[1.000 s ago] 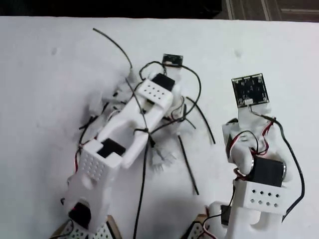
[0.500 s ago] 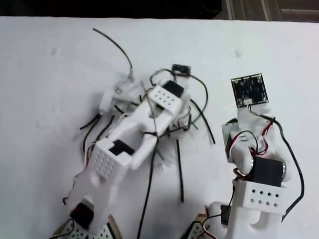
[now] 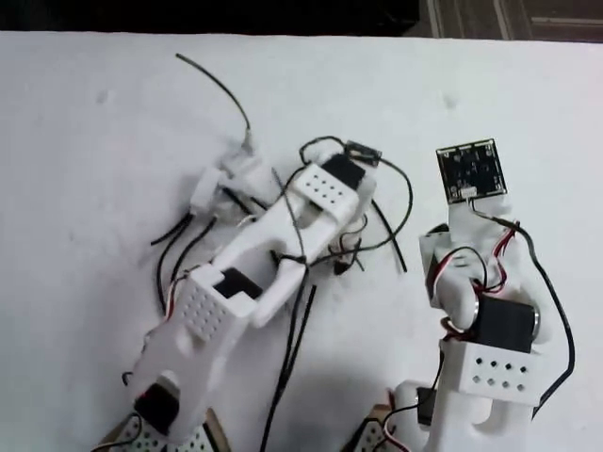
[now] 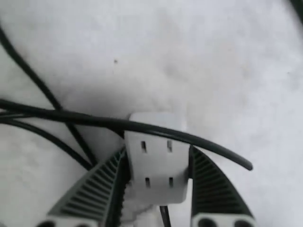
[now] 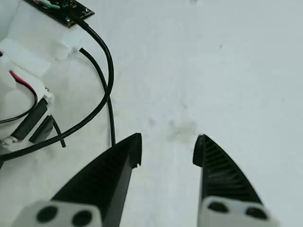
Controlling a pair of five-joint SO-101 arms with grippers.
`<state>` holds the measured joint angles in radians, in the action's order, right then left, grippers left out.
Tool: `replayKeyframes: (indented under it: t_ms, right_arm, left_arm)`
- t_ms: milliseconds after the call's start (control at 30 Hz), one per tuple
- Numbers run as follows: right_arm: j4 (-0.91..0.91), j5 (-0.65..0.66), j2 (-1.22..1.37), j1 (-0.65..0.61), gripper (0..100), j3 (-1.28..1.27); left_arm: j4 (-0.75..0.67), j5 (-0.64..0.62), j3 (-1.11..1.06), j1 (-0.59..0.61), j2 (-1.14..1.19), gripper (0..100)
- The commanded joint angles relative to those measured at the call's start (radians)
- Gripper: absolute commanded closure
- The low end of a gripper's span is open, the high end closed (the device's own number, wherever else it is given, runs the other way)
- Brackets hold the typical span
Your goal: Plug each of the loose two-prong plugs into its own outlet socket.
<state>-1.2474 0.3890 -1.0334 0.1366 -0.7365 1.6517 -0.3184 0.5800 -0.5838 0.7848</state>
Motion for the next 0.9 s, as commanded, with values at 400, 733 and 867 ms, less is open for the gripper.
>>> replayKeyframes:
  t_ms: [400, 733, 867]
  right_arm:
    - [0.001, 0.008, -0.01, 0.01, 81.8, 0.044]
    - [-0.001, 0.008, -0.007, 0.005, 81.8, 0.043]
    - [-0.007, 0.008, -0.007, 0.004, 81.8, 0.043]
  left_arm:
    - [0.133, 0.235, 0.153, 0.189, -0.369, 98]
    - [0.126, 0.74, -0.262, 0.222, -0.776, 98]
    - [0.124, 0.829, -0.488, 0.222, -0.951, 98]
